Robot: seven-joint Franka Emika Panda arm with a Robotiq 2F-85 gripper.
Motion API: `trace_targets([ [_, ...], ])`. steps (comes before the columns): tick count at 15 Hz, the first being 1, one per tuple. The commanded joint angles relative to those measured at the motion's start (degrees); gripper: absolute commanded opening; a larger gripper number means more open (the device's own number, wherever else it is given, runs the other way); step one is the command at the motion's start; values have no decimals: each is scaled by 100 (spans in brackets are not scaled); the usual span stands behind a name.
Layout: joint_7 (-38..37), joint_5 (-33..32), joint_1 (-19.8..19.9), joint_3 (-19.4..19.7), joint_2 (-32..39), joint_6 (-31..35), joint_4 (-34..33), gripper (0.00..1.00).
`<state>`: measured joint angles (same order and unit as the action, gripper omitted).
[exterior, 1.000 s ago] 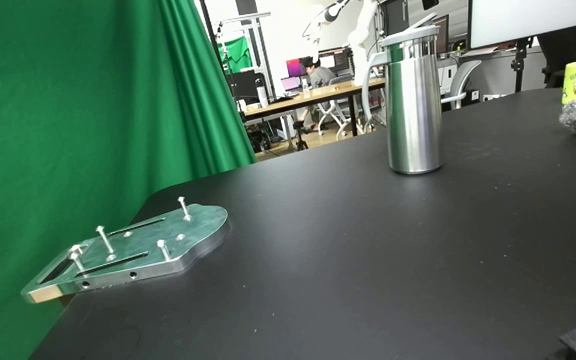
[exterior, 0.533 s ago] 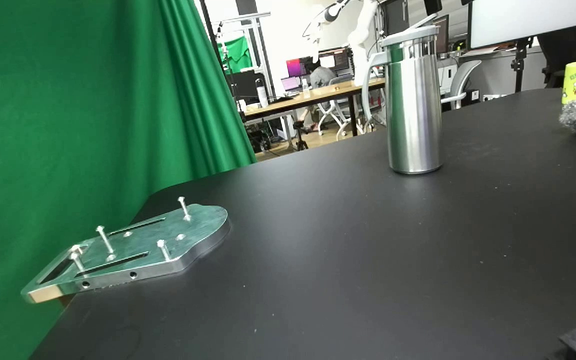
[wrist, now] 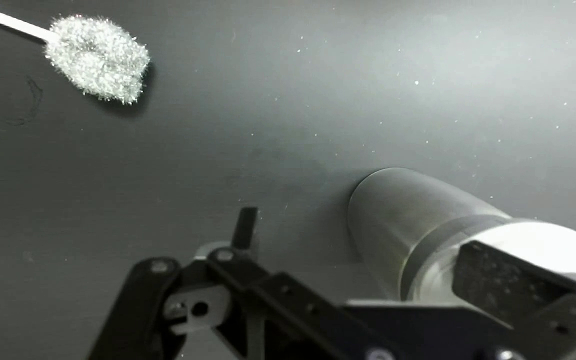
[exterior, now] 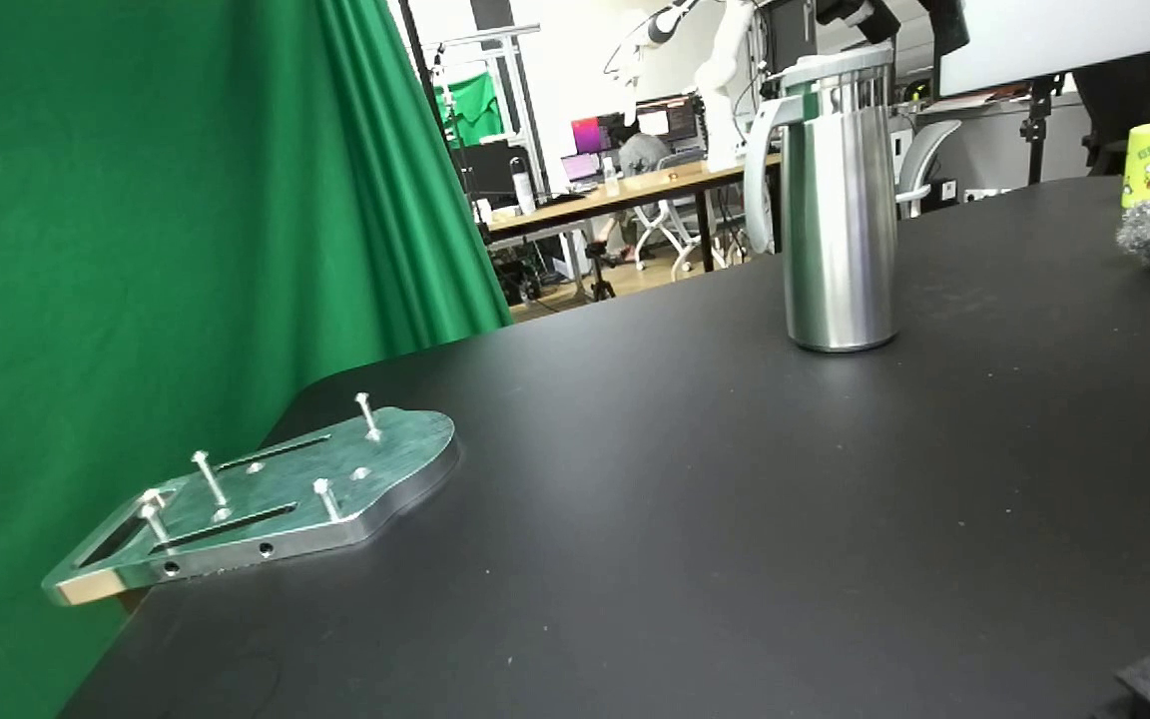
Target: Close the silver flask
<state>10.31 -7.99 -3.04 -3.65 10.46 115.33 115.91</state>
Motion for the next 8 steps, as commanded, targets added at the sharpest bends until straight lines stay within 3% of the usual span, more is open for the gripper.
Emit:
trace_targets([
  [1,-84,-36,-7,19,47,-65,-44,100],
  [8,-23,25,-3,1,-121,-78,-52,100],
])
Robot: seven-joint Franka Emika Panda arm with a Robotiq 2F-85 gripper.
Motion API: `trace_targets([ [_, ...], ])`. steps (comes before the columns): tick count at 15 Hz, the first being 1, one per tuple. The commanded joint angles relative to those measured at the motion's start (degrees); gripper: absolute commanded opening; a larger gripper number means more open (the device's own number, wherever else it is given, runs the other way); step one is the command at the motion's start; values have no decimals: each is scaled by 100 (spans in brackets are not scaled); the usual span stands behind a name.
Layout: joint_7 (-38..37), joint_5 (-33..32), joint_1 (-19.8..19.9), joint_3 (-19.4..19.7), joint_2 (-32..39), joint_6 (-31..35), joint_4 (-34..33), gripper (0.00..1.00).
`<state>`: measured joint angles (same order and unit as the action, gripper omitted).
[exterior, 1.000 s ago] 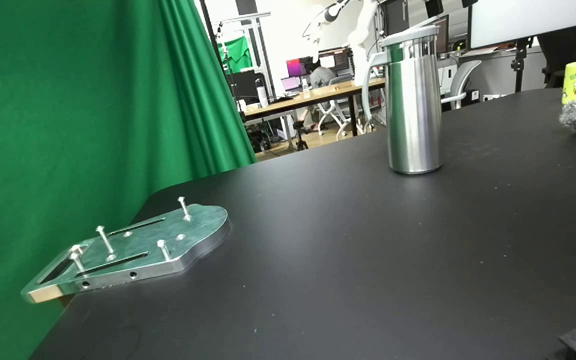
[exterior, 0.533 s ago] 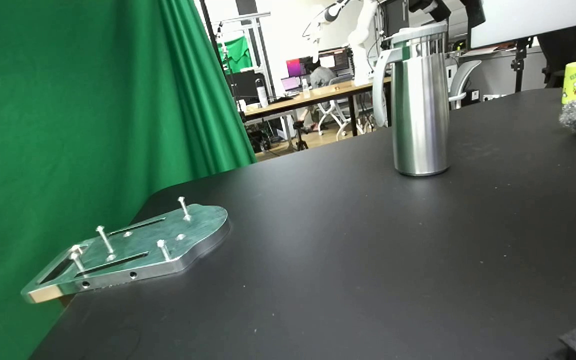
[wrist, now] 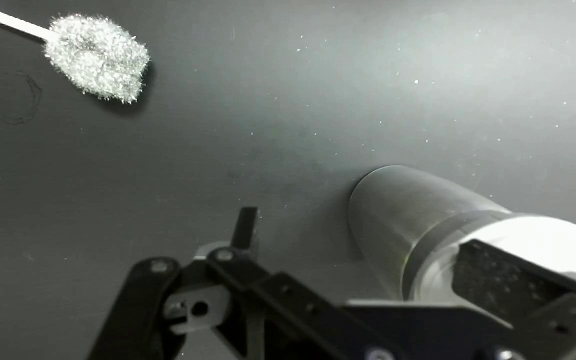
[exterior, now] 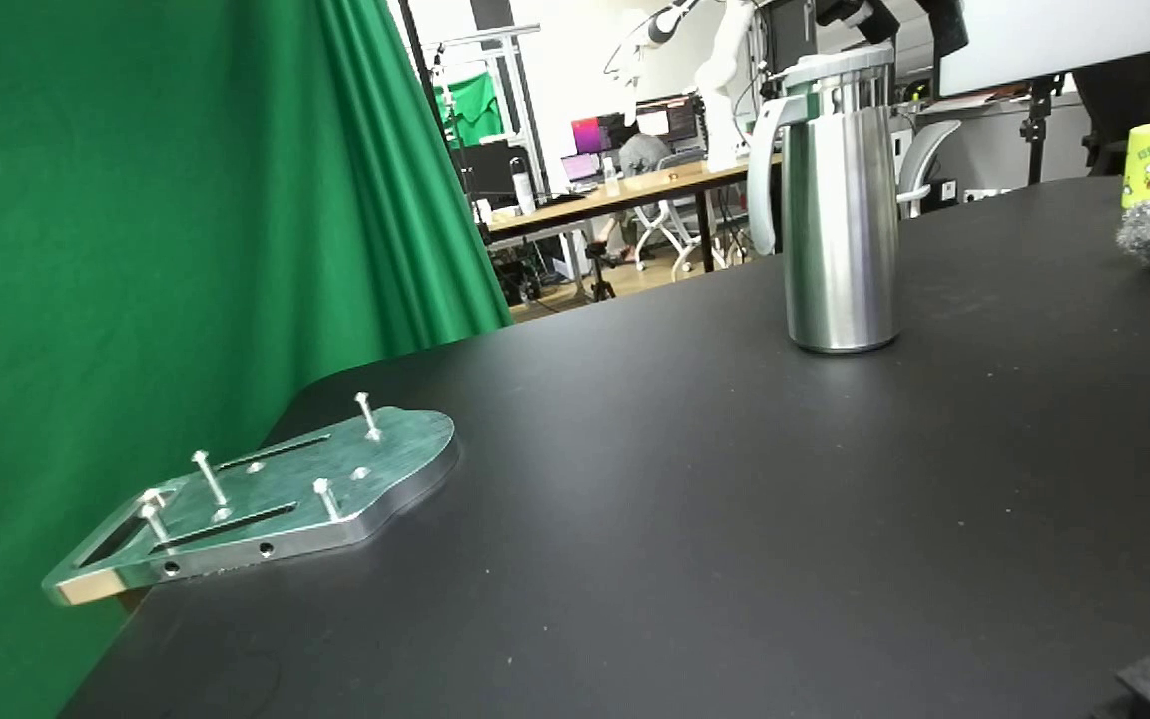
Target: Close the silver flask
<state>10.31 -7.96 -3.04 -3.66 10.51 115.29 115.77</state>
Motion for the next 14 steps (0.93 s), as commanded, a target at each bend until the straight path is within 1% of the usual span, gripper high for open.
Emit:
trace_targets([
  [1,11,42,1,-4,-210,-100,-56,100],
  [10,253,94,14,15,-1191,-308,-63,100],
  [11,119,25,-15,-3,-975,-163,-97,100],
  [14,182,25,-15,3,-1147,-263,-90,100],
])
